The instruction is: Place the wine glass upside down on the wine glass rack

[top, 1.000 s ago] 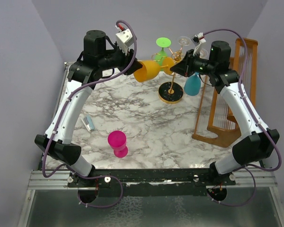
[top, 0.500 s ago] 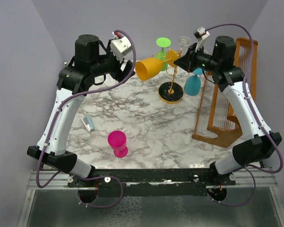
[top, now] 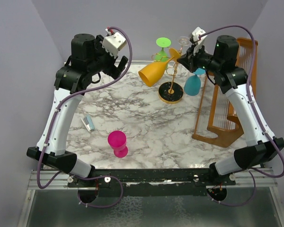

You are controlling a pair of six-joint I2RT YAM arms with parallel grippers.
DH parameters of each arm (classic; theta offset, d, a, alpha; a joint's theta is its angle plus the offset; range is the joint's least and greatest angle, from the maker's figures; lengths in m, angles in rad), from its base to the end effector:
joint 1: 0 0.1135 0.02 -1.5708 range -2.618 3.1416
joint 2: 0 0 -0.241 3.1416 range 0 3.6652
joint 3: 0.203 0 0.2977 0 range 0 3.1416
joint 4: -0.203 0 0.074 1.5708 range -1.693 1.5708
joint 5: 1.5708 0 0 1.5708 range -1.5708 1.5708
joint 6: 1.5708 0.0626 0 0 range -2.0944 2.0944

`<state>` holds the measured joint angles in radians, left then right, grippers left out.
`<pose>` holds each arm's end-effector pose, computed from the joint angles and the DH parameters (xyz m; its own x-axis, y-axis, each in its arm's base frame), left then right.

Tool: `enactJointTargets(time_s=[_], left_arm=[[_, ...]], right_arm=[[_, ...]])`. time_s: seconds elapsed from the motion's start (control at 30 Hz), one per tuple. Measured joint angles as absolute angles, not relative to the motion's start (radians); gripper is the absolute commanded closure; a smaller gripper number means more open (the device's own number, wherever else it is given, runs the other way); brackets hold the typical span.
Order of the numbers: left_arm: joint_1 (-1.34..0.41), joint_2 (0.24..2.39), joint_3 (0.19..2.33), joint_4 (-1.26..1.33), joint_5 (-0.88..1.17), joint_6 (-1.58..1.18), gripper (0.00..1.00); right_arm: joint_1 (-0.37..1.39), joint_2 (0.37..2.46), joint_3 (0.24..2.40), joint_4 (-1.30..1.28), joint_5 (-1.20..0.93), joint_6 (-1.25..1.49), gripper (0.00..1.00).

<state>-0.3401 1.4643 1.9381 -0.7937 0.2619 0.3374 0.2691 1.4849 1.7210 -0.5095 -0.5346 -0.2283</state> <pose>0.3284 -0.1334 0.4973 -0.0964 0.3733 -0.9227 0.6208 0.7471 0.2374 0.3693 0.1349 0.4456 -0.0947 -0.2281 -0.9690 -0.7424 0.6647 -0.0839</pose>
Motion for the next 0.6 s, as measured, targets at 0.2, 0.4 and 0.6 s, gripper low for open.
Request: enactJointTargets(time_s=[0.2, 0.4, 0.6], left_arm=[[-0.321, 1.464, 1.938, -0.781, 0.21, 0.318, 0.12], [-0.313, 1.464, 1.938, -0.771, 0.194, 0.306, 0.11], [-0.307, 1.465, 1.932, -0.77, 0.193, 0.305, 0.11]], right_arm=[[0.324, 1.482, 1.76, -0.559, -0.501, -0.4, 0.99], [0.367, 1.489, 1.809, -0.618, -0.48, -0.554, 0.99], [0.386, 1.522, 1.875, -0.66, -0.449, -0.675, 0.99]])
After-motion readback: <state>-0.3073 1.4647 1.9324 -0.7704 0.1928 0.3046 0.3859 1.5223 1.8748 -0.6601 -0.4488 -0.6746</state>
